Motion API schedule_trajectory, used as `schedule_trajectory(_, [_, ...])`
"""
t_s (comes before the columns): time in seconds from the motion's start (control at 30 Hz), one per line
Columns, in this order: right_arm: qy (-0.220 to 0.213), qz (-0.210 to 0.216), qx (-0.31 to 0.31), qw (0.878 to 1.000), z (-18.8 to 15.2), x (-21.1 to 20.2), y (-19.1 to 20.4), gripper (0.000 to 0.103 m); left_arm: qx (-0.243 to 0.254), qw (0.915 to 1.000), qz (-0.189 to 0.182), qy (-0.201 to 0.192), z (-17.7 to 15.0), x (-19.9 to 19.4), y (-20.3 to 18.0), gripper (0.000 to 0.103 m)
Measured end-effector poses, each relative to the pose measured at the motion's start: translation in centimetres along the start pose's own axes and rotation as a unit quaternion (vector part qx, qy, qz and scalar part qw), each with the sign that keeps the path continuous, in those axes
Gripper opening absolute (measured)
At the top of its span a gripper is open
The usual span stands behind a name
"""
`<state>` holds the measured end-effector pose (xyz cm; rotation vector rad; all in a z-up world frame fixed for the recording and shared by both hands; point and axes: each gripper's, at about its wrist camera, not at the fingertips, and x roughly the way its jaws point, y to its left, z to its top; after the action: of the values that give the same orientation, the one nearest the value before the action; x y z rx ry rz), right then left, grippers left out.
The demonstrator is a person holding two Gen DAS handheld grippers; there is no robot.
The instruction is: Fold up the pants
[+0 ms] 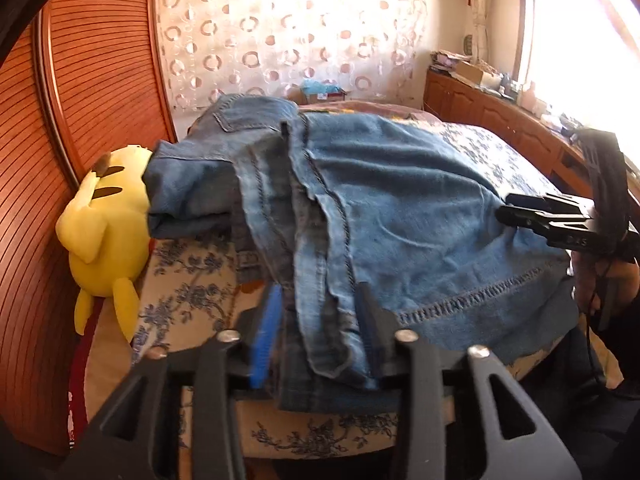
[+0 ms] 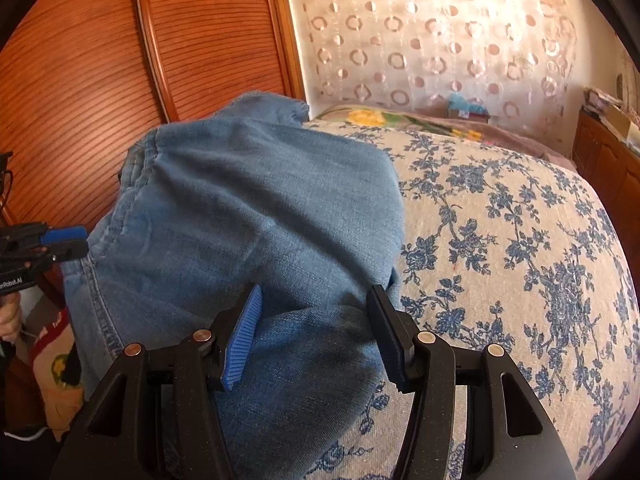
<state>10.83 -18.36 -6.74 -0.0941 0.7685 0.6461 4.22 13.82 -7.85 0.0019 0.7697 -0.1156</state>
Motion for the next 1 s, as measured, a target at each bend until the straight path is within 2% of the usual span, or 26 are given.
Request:
schedule_trajectory(0.1, [-0.001, -0.014, 0.020, 1.000, 0.3, -0.7, -0.9, 0.065, -0.005, 1.0000, 0.002, -0.004, 0.6, 0.1, 0.5, 0.043])
schedule_trajectory(0.13, [0.001, -0.016, 0.023, 1.000, 0.3, -0.8, -1.0, 0.066, -0.005, 1.0000, 0.003, -0.004, 0.8, 0.2, 0.6, 0.047])
schedule_trajectory(0.27, [0.004, -0.033, 0.027, 0.999, 1.1, -0.5, -1.7, 0.066, -0.005, 1.0000, 0.006, -0.002, 1.4, 1.2, 1.0, 0.049])
schedule_trajectory(0.47, [0.053, -0.005, 0.053, 0.997, 2.1, 2.4, -3.0, 0.066, -0.018, 0.9997, 0.011, 0.013, 1.6, 3.3, 2.0, 0.052])
schedule_trajectory(0.6, [0.069, 0.010, 0.069, 0.995, 2.1, 3.3, -3.3, 0.066, -0.030, 0.9992, 0.010, 0.026, 1.1, 4.4, 2.7, 0.052])
schedule_trajectory(0.87, [0.084, 0.018, 0.067, 0.994, 1.3, 2.2, -2.9, 0.066, -0.040, 0.9987, 0.002, 0.032, 0.2, 5.1, 3.1, 0.053])
schedule_trajectory(1.0, [0.091, 0.025, 0.047, 0.994, 0.9, 2.1, -2.0, 0.067, -0.049, 0.9982, -0.009, 0.034, 0.2, 5.4, 3.4, 0.053])
